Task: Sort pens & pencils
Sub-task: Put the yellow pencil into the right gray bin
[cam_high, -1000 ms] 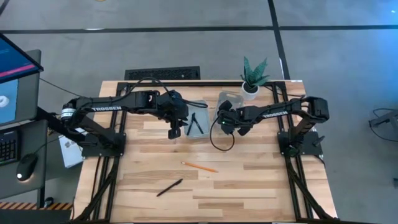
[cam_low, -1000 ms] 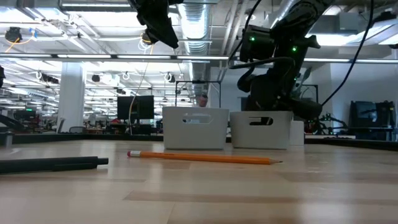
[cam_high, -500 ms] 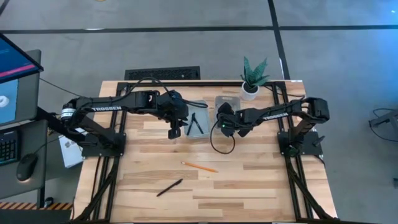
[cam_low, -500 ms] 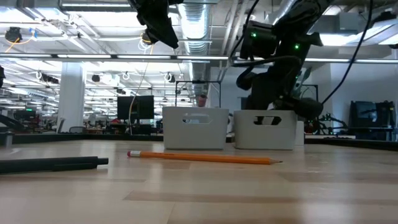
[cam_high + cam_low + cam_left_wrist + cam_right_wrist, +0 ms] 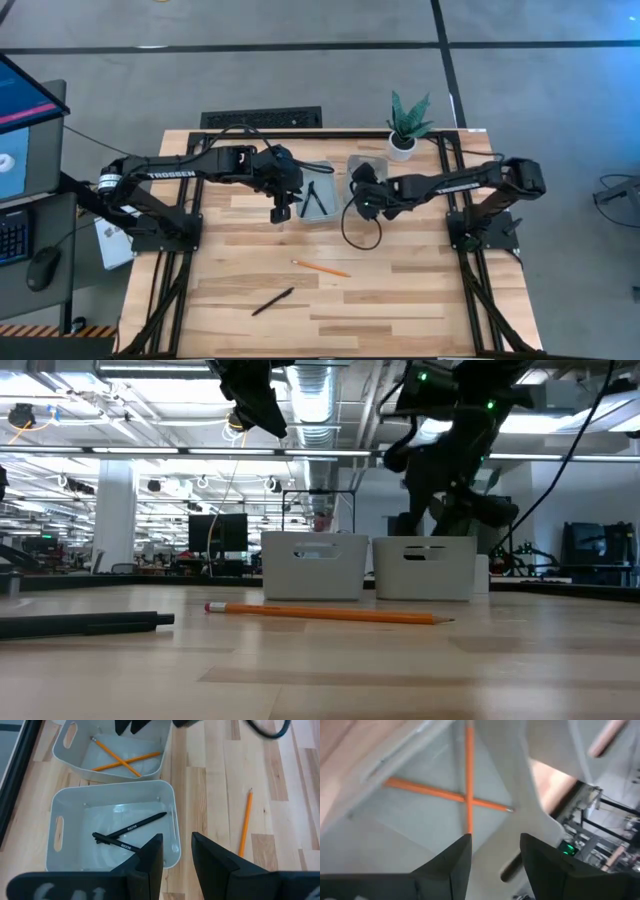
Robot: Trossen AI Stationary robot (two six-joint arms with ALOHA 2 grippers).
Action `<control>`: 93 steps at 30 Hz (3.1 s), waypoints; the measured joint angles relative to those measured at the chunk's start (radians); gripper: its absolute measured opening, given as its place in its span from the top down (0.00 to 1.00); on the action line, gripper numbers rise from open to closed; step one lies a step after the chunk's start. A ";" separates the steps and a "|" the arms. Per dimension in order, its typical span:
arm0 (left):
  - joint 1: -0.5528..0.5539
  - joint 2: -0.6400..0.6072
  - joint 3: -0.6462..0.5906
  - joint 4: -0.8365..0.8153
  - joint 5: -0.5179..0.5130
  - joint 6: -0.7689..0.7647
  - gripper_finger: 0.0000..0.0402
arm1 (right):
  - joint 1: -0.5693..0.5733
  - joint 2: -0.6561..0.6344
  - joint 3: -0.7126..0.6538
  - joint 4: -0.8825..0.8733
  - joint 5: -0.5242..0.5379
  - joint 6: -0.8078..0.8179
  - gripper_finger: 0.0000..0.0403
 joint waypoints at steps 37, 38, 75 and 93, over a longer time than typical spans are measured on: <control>-0.108 -0.048 -0.001 0.258 -0.046 -0.095 0.77 | 0.276 -0.403 0.001 0.520 0.033 0.991 0.53; -0.114 -0.061 -0.004 0.272 -0.072 -0.098 0.77 | 0.284 -0.403 0.001 0.531 0.031 0.995 0.53; -0.242 -0.673 -0.625 0.722 -0.357 -0.286 0.77 | 0.300 -0.293 0.071 0.395 -0.242 1.297 0.53; -0.245 -0.721 -0.678 0.567 -0.329 -0.291 0.77 | 0.299 0.165 0.432 0.121 -0.451 1.365 0.53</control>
